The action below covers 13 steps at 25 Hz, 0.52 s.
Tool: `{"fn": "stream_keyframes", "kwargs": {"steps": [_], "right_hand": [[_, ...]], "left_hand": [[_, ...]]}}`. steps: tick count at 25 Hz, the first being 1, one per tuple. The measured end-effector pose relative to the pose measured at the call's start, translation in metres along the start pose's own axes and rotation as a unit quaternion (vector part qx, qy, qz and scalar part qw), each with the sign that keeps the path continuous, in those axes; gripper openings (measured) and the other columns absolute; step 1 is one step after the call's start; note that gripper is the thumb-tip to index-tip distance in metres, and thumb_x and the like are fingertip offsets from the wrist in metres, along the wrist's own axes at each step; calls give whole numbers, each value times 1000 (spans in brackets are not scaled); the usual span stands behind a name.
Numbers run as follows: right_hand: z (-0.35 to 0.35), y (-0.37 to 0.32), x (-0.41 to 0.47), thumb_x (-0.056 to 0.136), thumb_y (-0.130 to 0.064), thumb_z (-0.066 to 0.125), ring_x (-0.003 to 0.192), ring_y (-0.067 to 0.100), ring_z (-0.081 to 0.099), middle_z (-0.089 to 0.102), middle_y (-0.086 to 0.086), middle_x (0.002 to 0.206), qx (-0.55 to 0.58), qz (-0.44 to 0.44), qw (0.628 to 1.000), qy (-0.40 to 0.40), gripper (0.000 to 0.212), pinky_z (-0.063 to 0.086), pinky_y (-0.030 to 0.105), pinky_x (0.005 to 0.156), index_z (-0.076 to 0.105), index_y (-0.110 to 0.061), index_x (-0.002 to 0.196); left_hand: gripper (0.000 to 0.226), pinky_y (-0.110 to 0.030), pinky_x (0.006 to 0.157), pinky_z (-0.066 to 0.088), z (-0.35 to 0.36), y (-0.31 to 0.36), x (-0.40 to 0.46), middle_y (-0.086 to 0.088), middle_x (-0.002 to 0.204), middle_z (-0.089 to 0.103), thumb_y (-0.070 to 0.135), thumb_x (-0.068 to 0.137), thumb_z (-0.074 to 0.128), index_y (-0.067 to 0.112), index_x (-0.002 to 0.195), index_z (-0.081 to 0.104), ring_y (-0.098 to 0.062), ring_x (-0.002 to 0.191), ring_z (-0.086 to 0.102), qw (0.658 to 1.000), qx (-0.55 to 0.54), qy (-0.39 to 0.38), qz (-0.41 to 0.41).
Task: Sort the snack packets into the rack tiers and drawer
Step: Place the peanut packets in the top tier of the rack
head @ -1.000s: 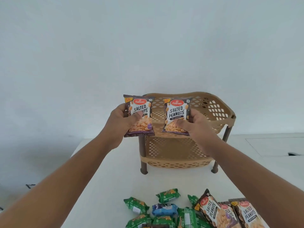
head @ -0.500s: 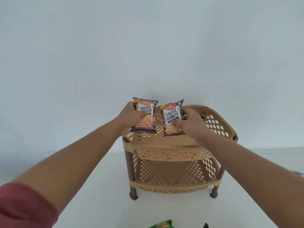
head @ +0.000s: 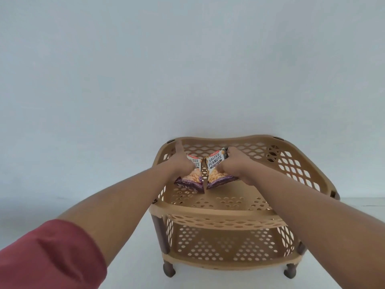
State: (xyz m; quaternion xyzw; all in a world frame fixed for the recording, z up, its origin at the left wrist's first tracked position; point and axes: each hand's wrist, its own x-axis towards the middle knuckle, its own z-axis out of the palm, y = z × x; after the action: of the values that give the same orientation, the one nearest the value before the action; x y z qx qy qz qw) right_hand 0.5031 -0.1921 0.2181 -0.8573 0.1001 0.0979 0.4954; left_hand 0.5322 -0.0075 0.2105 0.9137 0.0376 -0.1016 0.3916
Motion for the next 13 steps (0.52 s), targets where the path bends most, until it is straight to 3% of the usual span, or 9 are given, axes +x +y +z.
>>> {"fn": "stream_keyframes", "kwargs": {"steps": [2, 3, 5, 6, 8, 9, 11, 13], "right_hand": [[5, -1, 7, 87, 3, 66, 99, 31, 66, 63, 21, 118, -10, 11, 1000, -12, 60, 50, 40, 72, 38, -8, 139], [6, 0, 10, 87, 3, 65, 96, 30, 65, 64, 20, 117, -17, 17, 1000, -15, 60, 47, 39, 69, 37, -9, 139], [8, 6, 16, 89, 3, 62, 89, 27, 62, 64, 18, 113, -32, 27, 999, -18, 68, 45, 36, 66, 29, -11, 146], [8, 8, 17, 90, 2, 62, 87, 26, 60, 64, 18, 113, -42, 24, 999, -19, 75, 45, 36, 65, 23, -14, 152], [8, 10, 16, 89, -4, 64, 94, 27, 62, 62, 18, 123, -81, -3, 997, -17, 88, 51, 38, 72, 13, -21, 159], [8, 9, 16, 89, -9, 66, 107, 30, 62, 57, 18, 136, -131, -26, 991, -9, 89, 54, 41, 83, 15, -22, 160], [9, 7, 14, 89, -21, 69, 130, 34, 52, 42, 17, 154, -250, -63, 966, 8, 80, 50, 40, 101, 29, -22, 158], [8, 5, 12, 90, -25, 67, 125, 30, 56, 51, 14, 148, -271, -74, 960, -1, 65, 50, 35, 97, 44, -19, 151]], "left_hand": [[89, -27, 51, 41, 3, -5, 4, -7, 87, 57, 15, 100, 54, 30, 160, -10, -16, 62, 54, 1000, 9, -14, 17], [86, -29, 56, 47, 3, -7, 6, -15, 107, 59, 14, 99, 54, 31, 161, -4, -20, 74, 61, 999, 37, 0, 33], [74, -39, 82, 55, 3, -8, 8, -22, 155, 29, 17, 100, 52, 30, 161, 12, -35, 111, 62, 990, 127, 32, 52], [67, -42, 91, 53, 3, -7, 9, -20, 161, 13, 19, 100, 52, 28, 159, 20, -39, 119, 58, 981, 184, 37, 54], [51, -42, 88, 51, 7, -7, 10, -16, 161, 9, 22, 98, 53, 24, 148, 41, -39, 119, 56, 952, 295, 59, 60], [44, -42, 82, 48, 9, -7, 10, -15, 160, 11, 25, 97, 54, 24, 140, 49, -40, 118, 54, 937, 334, 76, 68], [32, -42, 74, 42, 11, -6, 9, -15, 155, 18, 26, 96, 56, 21, 128, 56, -39, 113, 52, 917, 380, 92, 80], [27, -42, 73, 43, 12, -6, 10, -16, 149, 21, 23, 97, 53, 17, 124, 57, -38, 106, 56, 914, 394, 70, 70]]}}
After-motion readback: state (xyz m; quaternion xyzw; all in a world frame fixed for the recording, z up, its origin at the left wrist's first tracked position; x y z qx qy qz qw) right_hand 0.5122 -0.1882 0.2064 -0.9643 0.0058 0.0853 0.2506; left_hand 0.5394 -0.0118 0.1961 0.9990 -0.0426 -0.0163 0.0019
